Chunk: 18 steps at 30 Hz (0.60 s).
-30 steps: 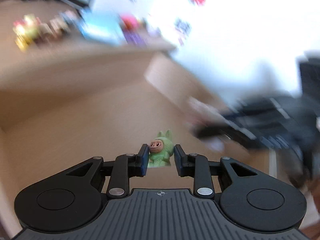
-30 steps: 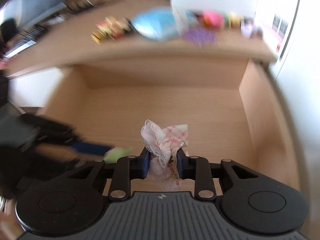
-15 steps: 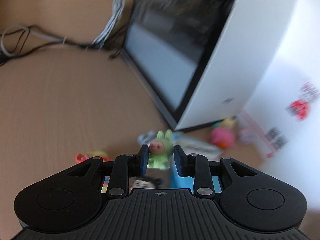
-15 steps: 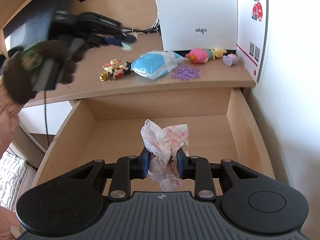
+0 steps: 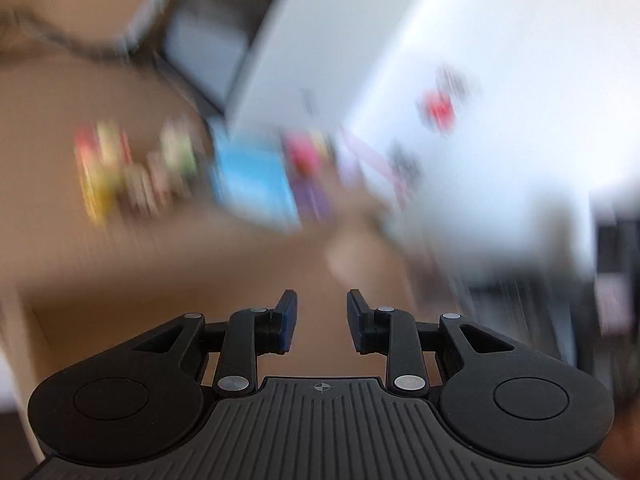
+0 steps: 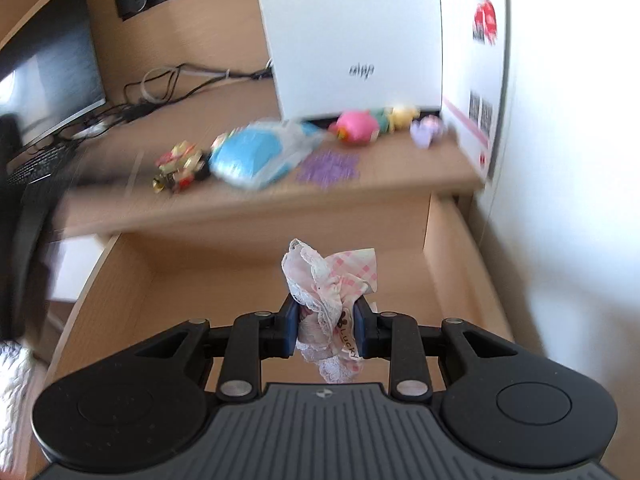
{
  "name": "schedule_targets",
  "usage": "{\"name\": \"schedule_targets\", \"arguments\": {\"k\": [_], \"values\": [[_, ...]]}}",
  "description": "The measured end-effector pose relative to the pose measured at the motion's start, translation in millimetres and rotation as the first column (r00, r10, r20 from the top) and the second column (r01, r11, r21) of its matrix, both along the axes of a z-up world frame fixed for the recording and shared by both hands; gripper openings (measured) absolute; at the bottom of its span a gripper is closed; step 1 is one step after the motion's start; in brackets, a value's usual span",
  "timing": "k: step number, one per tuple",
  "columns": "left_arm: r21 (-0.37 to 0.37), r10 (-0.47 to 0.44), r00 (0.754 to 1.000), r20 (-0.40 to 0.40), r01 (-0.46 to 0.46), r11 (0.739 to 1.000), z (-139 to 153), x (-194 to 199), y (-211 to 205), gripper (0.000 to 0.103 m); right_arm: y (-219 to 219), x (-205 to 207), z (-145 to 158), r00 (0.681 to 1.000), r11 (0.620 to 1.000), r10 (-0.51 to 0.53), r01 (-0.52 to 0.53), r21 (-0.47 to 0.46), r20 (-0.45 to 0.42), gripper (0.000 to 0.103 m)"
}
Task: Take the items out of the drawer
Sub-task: 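Place the tissue bundle and green figure on the desktop with both tools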
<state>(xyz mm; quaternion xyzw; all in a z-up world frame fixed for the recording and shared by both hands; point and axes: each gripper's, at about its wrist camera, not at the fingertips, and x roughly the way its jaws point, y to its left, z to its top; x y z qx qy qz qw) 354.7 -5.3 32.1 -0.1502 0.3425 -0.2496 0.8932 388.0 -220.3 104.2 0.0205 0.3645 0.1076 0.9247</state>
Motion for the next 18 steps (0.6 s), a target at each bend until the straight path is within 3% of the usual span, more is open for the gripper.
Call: {"name": "schedule_targets", "arguments": {"k": [4, 6, 10, 12, 14, 18], "values": [[-0.05, -0.065, 0.995, -0.076, 0.061, 0.997, -38.7, -19.1, -12.3, 0.03, 7.8, 52.2, 17.4, 0.996, 0.998, -0.056, 0.058, -0.025, 0.069, 0.026], [-0.049, -0.072, 0.993, -0.094, 0.068, 0.997, -44.7, -18.2, -9.1, 0.03, 9.5, 84.8, 24.0, 0.992, 0.995, -0.096, 0.097, 0.002, 0.08, 0.026], [-0.07, -0.077, 0.997, -0.03, 0.075, 0.995, -40.6, -19.4, -6.6, 0.03, 13.5, 140.2, 24.4, 0.988, 0.986, -0.141, 0.135, 0.099, 0.058, 0.027], [-0.074, -0.073, 0.997, -0.014, 0.072, 0.995, -39.7, -20.1, -5.9, 0.03, 19.3, 159.4, 20.6, 0.991, 0.987, -0.129, 0.123, 0.106, 0.044, 0.035], [-0.091, -0.067, 0.997, -0.024, 0.064, 0.994, -41.9, -22.1, -3.2, 0.03, 22.3, 172.9, 14.5, 0.989, 0.986, -0.146, 0.143, 0.09, 0.028, 0.065], [-0.113, -0.008, 1.0, -0.027, 0.004, 0.994, -41.0, -21.7, 4.1, 0.03, 18.3, 169.2, 13.3, 0.985, 0.984, -0.162, 0.156, 0.091, 0.057, 0.068]]}}
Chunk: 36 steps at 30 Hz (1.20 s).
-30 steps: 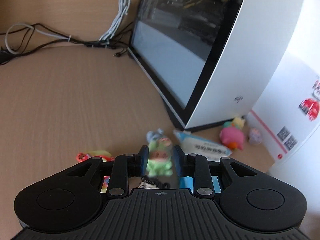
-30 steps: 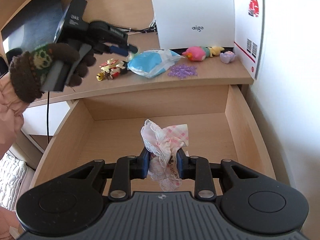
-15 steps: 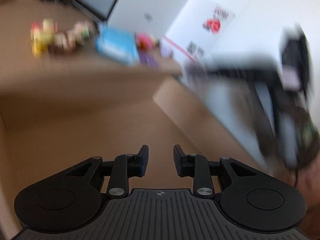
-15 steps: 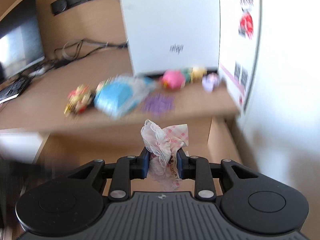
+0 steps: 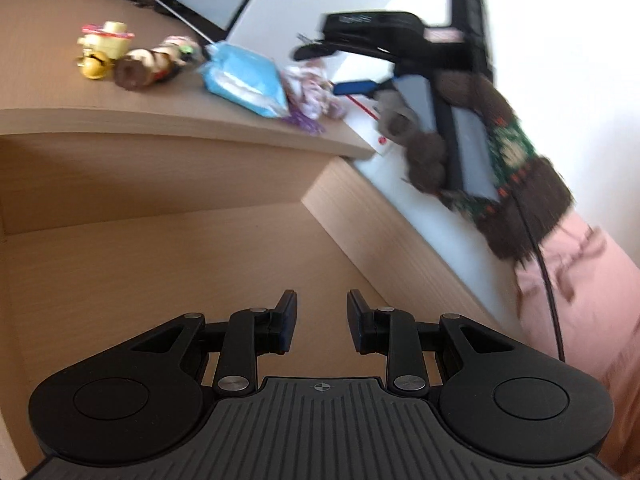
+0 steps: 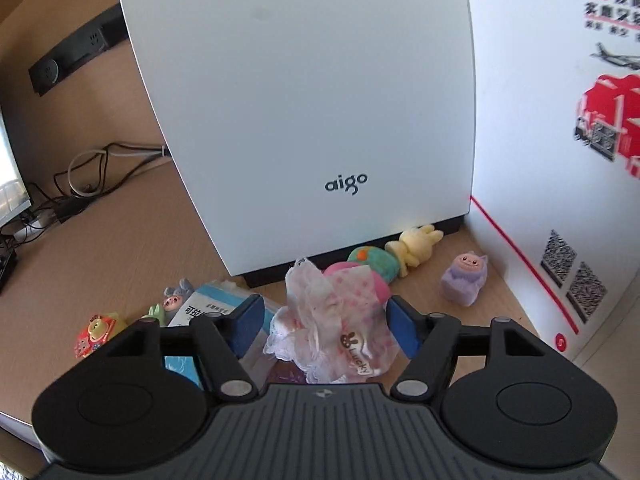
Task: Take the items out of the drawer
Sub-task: 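Place the tissue bundle and green figure on the desktop with both tools, then move both open tools back to the front of the empty drawer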
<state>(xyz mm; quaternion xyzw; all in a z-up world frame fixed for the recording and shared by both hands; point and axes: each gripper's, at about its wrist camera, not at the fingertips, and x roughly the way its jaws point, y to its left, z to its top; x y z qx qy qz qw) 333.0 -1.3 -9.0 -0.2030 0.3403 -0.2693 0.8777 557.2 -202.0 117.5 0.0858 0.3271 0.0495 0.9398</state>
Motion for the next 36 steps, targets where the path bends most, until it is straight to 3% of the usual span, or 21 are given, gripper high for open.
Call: {"name": "schedule_targets", "arguments": {"k": [7, 11, 16, 21, 25, 30, 33, 34, 36], "values": [[0.073, 0.083, 0.996, 0.037, -0.085, 0.994, 3.5, 5.1, -8.3, 0.03, -6.5, -46.5, 24.9, 0.997, 1.0, 0.02, -0.02, 0.006, 0.068, 0.074], [0.122, 0.153, 0.986, 0.064, -0.16, 0.98, 7.9, -0.4, -6.8, 0.03, -0.3, -92.2, 29.7, 0.997, 0.998, 0.06, -0.06, -0.003, 0.055, 0.075], [0.098, 0.247, 0.963, 0.109, -0.257, 0.961, 34.8, -32.1, 8.0, 0.03, 9.0, -172.4, 24.9, 0.99, 0.992, 0.124, -0.124, 0.005, 0.069, 0.079], [0.049, 0.331, 0.91, 0.248, -0.354, 0.934, 85.8, -115.6, 23.5, 0.03, 10.9, -261.0, 20.6, 0.976, 0.987, 0.16, -0.162, 0.001, 0.148, 0.08], [0.05, 0.38, 0.859, 0.343, -0.421, 0.906, 102.5, -201.0, 21.0, 0.03, -8.2, -336.2, 23.1, 0.966, 0.989, 0.133, -0.144, 0.034, 0.222, 0.085], [0.063, 0.426, 0.8, 0.423, -0.495, 0.866, 83.1, -306.1, -3.3, 0.03, -35.6, -418.5, 10.0, 0.966, 0.993, 0.06, -0.082, 0.081, 0.252, 0.087], [0.099, 0.42, 0.773, 0.476, -0.522, 0.847, 59.5, -347.8, -30.4, 0.03, -42.9, -457.8, -3.7, 0.972, 0.991, 0.028, -0.057, 0.117, 0.235, 0.087], [0.128, 0.417, 0.768, 0.486, -0.535, 0.835, 52.0, -358.2, -40.2, 0.03, -42.8, -470.2, -8.3, 0.971, 0.992, 0.017, -0.045, 0.115, 0.238, 0.087], [0.163, 0.418, 0.783, 0.46, -0.537, 0.827, 35.6, -375.4, -56.3, 0.03, -39.0, -494.7, -18.5, 0.967, 0.996, -0.004, -0.019, 0.09, 0.254, 0.092]]}}
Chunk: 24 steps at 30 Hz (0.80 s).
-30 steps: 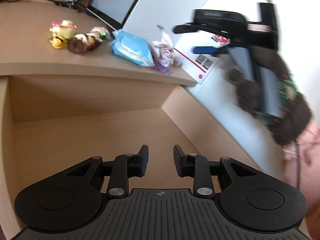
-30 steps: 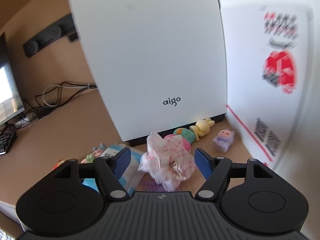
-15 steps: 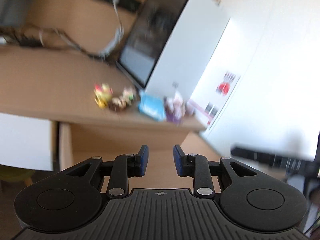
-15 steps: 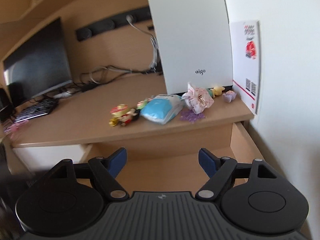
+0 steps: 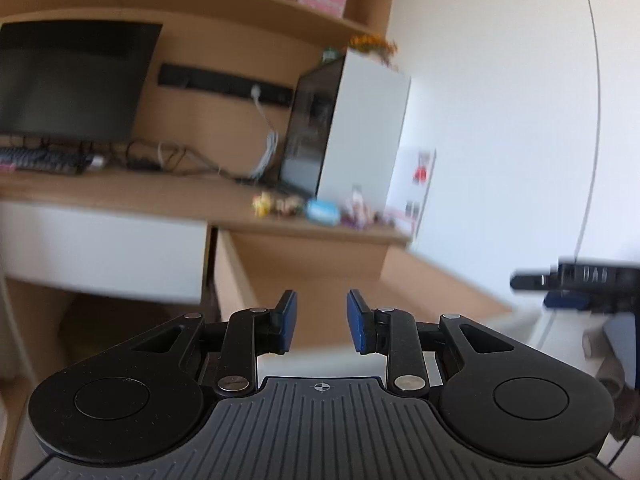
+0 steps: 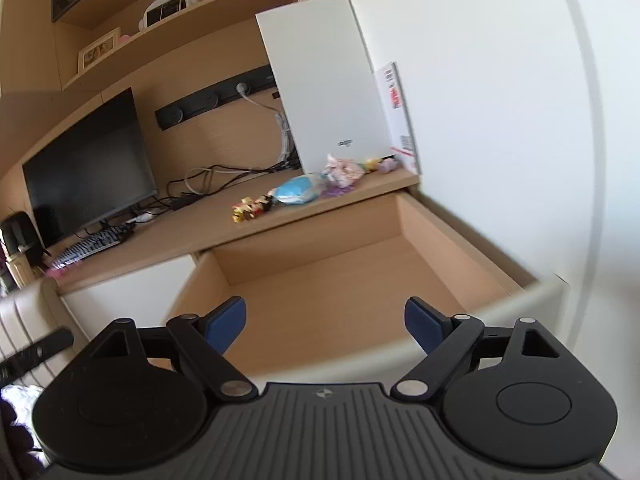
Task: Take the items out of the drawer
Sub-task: 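Move both open tools back to the front of the empty drawer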
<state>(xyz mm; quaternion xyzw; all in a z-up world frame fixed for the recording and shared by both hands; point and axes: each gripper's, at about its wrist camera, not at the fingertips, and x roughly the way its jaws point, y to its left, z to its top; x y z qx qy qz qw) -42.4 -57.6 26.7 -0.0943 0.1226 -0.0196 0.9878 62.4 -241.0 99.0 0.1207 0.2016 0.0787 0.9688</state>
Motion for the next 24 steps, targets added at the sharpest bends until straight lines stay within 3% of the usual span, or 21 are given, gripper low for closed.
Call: {"name": "schedule_targets", "arguments": {"k": [1, 4, 9, 12, 17, 24], "values": [[-0.011, 0.004, 1.0, -0.028, -0.005, 1.0, -8.4, -5.0, -3.3, 0.03, 2.4, -9.3, -5.5, 1.0, 1.0, -0.01, 0.01, -0.008, 0.003, 0.097], [-0.046, 0.018, 0.997, -0.08, -0.022, 0.999, -22.9, -14.7, -1.2, 0.031, 12.7, -30.9, -24.3, 1.0, 0.999, -0.015, 0.014, -0.031, -0.002, 0.098], [-0.113, 0.218, 0.975, -0.043, -0.222, 0.969, -12.0, -31.2, 45.6, 0.031, 25.6, -49.0, -48.9, 0.999, 1.0, -0.009, 0.008, -0.028, -0.046, 0.098], [-0.142, 0.269, 0.958, -0.098, -0.281, 0.949, -21.1, -38.4, 61.9, 0.031, 32.4, -56.4, -53.9, 0.999, 0.998, -0.017, 0.015, -0.068, -0.034, 0.098], [-0.161, 0.281, 0.941, -0.189, -0.312, 0.936, -55.1, -40.9, 63.3, 0.031, 36.8, -58.1, -65.9, 0.998, 0.992, -0.031, 0.025, -0.121, -0.045, 0.098], [-0.142, 0.411, 0.885, -0.219, -0.445, 0.884, -74.9, -6.0, 109.9, 0.031, 30.0, -52.8, -88.5, 0.993, 0.994, -0.051, 0.039, -0.106, -0.106, 0.098]]}}
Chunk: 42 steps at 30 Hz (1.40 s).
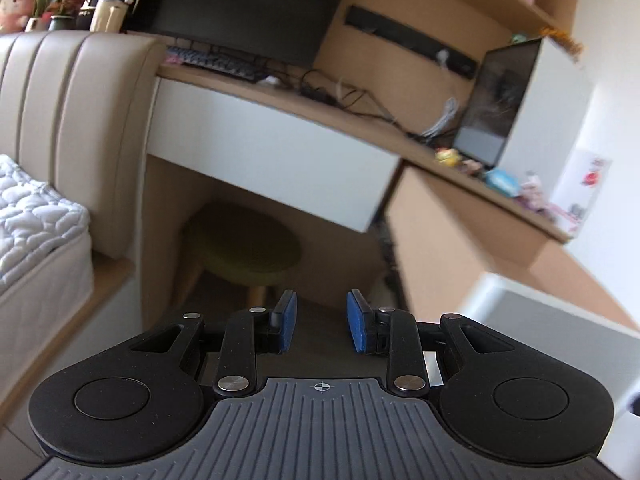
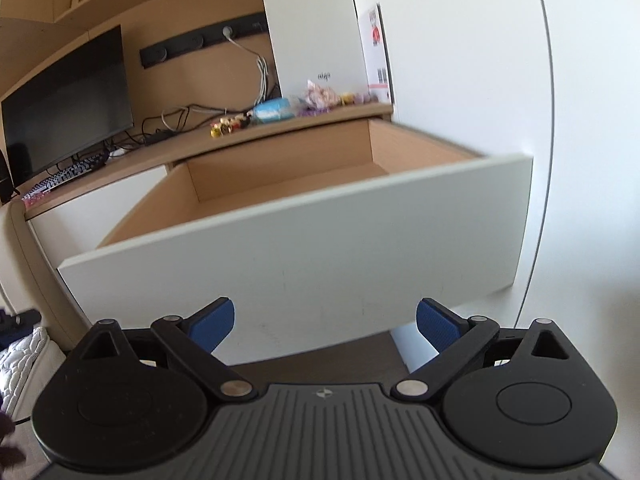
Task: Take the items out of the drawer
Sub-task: 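Move both open tools back to the front of the empty drawer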
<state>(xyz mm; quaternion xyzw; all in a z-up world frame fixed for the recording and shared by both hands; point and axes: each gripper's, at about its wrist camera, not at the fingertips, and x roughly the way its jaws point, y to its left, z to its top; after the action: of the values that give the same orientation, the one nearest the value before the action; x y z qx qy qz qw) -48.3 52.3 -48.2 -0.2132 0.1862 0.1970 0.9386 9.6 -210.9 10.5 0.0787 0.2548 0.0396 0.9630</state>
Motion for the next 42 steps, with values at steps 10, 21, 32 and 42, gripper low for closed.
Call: {"name": "schedule_targets", "arguments": {"k": [10, 21, 32, 42], "values": [[0.053, -0.163, 0.979, -0.122, 0.17, 0.984, -21.5, -6.6, -70.5, 0.031, 10.0, 3.2, -14.1, 0.999, 0.995, -0.035, 0.037, -0.096, 0.029, 0.098], [0.253, -0.331, 0.94, -0.084, 0.341, 0.905, 2.1, -2.4, -159.5, 0.031, 9.3, 14.8, -15.5, 0.984, 0.983, -0.072, 0.098, -0.157, 0.163, 0.103], [0.226, -0.274, 0.954, -0.122, 0.295, 0.928, -2.6, 31.4, -156.2, 0.031, 6.3, 33.8, -20.2, 0.981, 0.976, -0.068, 0.103, -0.19, 0.181, 0.103], [0.265, -0.291, 0.948, -0.131, 0.317, 0.911, -7.0, 43.9, -166.5, 0.031, 4.3, 55.6, -28.0, 0.979, 0.978, -0.084, 0.117, -0.174, 0.187, 0.103]]}}
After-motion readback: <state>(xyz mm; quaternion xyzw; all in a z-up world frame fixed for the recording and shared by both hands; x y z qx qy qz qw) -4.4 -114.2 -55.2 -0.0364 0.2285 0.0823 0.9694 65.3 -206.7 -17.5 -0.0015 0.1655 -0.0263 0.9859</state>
